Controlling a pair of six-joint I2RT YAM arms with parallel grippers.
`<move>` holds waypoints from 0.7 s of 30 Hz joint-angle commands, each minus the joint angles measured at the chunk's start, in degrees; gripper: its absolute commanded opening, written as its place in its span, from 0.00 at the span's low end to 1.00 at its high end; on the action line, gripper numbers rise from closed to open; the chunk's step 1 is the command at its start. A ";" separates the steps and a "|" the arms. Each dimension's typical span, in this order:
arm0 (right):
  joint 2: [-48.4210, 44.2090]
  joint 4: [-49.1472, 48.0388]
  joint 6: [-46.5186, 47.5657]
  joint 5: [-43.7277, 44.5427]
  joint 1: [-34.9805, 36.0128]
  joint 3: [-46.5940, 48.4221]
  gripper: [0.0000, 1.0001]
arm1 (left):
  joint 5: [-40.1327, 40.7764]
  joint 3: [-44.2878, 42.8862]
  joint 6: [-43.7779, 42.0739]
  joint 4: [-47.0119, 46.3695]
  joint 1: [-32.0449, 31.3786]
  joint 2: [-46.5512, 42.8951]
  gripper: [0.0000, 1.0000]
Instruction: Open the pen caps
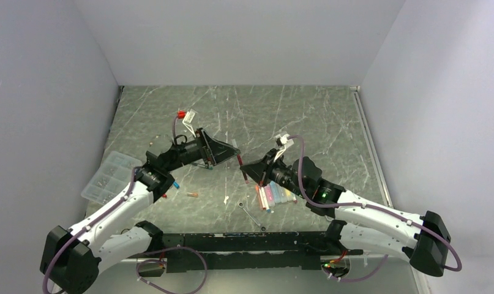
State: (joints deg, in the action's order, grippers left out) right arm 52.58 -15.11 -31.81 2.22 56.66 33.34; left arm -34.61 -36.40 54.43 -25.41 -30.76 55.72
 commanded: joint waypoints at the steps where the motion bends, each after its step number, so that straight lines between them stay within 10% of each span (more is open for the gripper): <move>1: 0.01 -4.50 -0.74 -0.85 0.80 0.48 0.00 | 0.64 -3.72 -3.53 2.37 -0.84 1.40 0.67; 14: -0.46 -4.81 -1.41 -0.12 1.78 0.40 0.00 | 3.06 -4.35 -5.49 4.73 -1.45 1.76 0.41; 21: 0.12 -5.79 -1.84 -0.64 2.63 0.69 0.00 | 3.38 -5.31 -5.77 5.36 -1.84 3.10 0.43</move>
State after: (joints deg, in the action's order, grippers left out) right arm 52.88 -15.90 -32.86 3.16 57.98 33.34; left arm -31.64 -38.94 50.19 -19.79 -31.97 57.93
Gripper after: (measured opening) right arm 0.042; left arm 0.401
